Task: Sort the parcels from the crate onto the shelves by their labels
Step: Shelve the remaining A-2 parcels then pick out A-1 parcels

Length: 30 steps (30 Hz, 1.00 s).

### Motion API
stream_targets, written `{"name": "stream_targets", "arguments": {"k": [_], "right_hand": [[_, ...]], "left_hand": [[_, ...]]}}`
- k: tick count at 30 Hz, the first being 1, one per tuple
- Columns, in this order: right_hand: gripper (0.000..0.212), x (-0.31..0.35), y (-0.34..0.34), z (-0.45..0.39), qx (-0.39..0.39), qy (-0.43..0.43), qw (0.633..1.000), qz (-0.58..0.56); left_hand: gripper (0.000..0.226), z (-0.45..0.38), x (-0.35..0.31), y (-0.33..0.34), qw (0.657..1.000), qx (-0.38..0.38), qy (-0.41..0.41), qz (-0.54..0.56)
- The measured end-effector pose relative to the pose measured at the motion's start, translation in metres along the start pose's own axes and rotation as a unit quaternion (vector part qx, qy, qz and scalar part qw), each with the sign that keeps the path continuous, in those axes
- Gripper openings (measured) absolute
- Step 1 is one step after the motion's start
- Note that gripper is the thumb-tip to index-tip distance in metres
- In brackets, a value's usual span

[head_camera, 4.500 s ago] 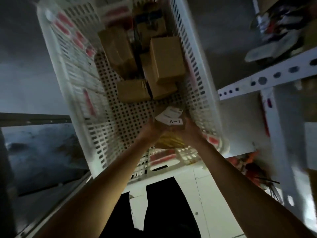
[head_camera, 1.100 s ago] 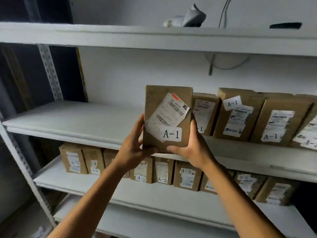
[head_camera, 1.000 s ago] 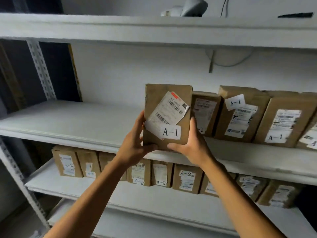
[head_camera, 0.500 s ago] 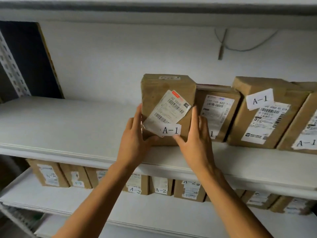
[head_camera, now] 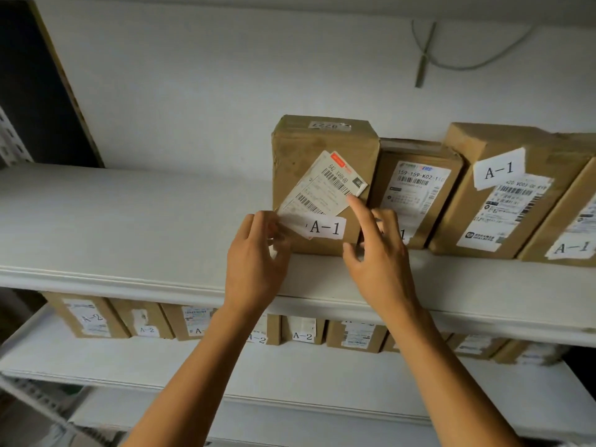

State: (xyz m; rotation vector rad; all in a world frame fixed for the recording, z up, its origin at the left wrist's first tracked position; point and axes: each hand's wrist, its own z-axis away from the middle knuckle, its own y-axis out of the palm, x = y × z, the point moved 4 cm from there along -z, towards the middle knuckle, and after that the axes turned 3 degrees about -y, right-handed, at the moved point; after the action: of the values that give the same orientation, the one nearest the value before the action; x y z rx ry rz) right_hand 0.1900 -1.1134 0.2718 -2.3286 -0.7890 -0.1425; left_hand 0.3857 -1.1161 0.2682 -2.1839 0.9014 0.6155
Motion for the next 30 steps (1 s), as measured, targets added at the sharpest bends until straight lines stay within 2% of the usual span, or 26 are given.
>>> {"name": "stream_targets", "arguments": {"k": [2,5,10,17,22,30], "right_hand": [[0.078,0.0009,-0.0004,-0.0001,0.01,0.003,1.0,-0.002],[0.077,0.0019,-0.0002,-0.0013,0.006,0.001,1.0,0.008],[0.076,0.002,0.0016,-0.0001,-0.005,0.0,1.0,0.022],[0.079,-0.0001,0.001,0.0012,-0.001,0.017,0.999,0.027],[0.085,0.0012,0.0029,0.0012,0.014,0.004,0.999,0.047],[0.092,0.001,0.0071,-0.0005,0.064,0.031,0.996,0.058]], "left_hand": [[0.028,-0.0004,-0.0017,0.0007,1.0,0.01,0.018,0.002],[0.037,-0.0018,-0.0038,-0.0011,0.999,0.013,-0.008,0.036],[0.039,-0.0007,-0.0045,-0.0017,0.999,0.023,-0.031,0.033],[0.041,-0.0012,-0.0014,-0.0006,0.999,0.036,-0.006,0.035],[0.052,-0.0017,0.0018,0.0015,0.999,0.048,0.002,0.024],[0.069,-0.0022,-0.0016,0.0008,0.996,0.083,-0.003,-0.018]]}}
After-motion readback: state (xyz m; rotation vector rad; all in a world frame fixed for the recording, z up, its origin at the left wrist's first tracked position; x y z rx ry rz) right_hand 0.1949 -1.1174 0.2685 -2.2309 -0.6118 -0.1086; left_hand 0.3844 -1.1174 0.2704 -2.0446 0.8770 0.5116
